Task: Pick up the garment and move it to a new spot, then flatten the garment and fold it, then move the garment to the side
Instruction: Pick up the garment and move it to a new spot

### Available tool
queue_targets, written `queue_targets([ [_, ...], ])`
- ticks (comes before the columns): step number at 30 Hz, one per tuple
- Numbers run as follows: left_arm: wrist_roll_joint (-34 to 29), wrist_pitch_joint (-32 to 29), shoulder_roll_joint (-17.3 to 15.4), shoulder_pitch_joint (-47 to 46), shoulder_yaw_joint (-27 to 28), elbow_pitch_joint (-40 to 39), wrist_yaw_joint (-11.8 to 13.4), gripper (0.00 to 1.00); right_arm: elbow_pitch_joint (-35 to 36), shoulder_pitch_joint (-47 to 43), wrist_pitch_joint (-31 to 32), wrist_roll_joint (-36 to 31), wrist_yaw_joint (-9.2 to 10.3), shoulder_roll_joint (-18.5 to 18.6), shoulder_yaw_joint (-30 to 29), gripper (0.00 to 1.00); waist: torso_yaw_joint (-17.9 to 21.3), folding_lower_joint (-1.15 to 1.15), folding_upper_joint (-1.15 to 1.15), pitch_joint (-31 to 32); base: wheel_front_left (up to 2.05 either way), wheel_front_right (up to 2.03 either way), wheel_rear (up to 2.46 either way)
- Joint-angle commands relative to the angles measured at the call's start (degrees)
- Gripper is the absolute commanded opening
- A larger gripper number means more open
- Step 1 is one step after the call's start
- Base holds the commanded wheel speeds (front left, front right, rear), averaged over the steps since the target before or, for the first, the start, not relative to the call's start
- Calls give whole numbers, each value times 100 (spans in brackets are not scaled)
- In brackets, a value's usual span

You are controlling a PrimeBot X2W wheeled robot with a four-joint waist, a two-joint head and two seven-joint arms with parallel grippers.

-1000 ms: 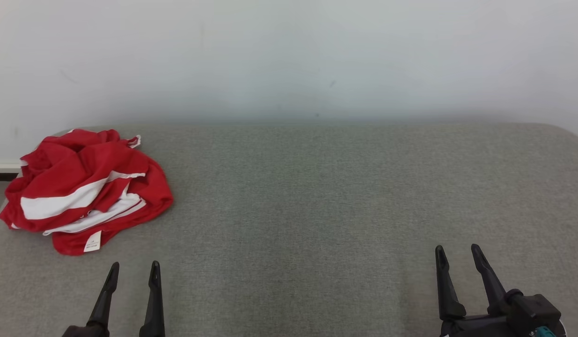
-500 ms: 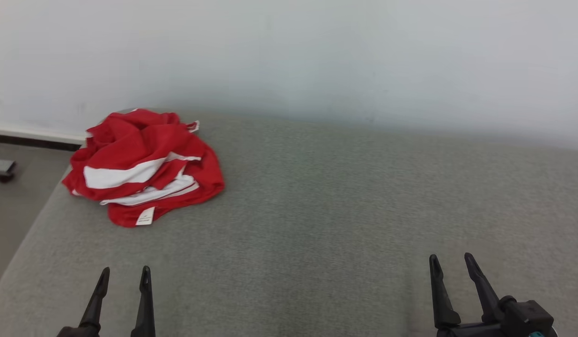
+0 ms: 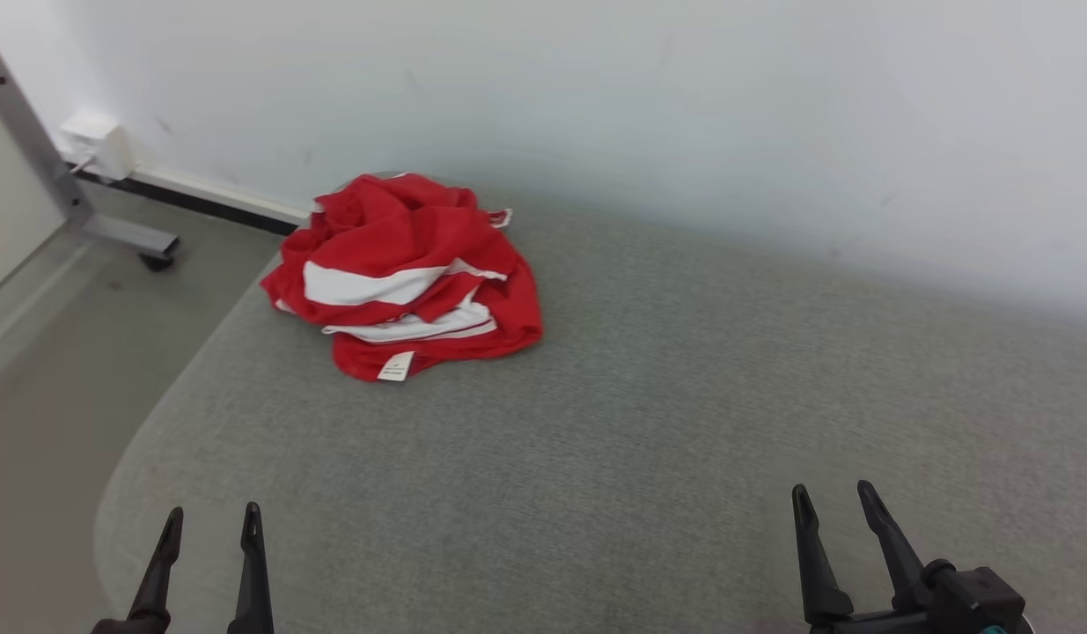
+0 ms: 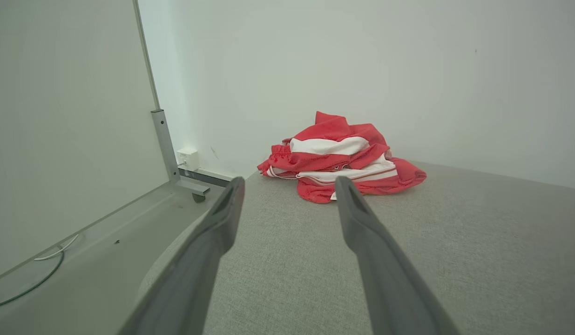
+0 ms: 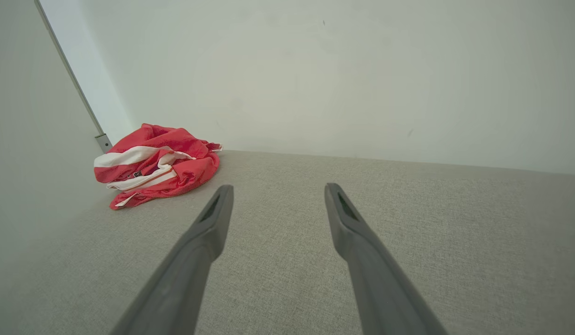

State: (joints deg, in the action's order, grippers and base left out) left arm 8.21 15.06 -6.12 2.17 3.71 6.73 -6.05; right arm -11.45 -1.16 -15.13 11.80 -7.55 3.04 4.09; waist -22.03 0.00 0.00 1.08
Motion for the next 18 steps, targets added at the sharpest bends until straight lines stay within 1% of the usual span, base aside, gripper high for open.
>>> queue_targets([
  [1, -44, 18, -13, 54, 34, -3, 6, 100, -3, 5, -4, 40, 12, 0, 30, 100, -374, 0, 0, -12, 0, 0, 0],
  [4, -37, 18, -18, 79, 68, 0, 16, 100, -5, 17, -3, 20, 12, -1, 45, 100, -527, 0, 0, -23, 0, 0, 0],
  [7, -34, 18, -10, 107, 101, -13, 33, 100, -13, 32, -4, 12, 12, -3, 77, 100, -592, 0, 0, -37, 0, 0, 0],
  [18, 8, 18, 68, 111, 251, -54, 81, 100, -102, 158, -4, 49, 12, 61, 184, 100, -625, 0, 0, -123, 0, 0, 0],
])
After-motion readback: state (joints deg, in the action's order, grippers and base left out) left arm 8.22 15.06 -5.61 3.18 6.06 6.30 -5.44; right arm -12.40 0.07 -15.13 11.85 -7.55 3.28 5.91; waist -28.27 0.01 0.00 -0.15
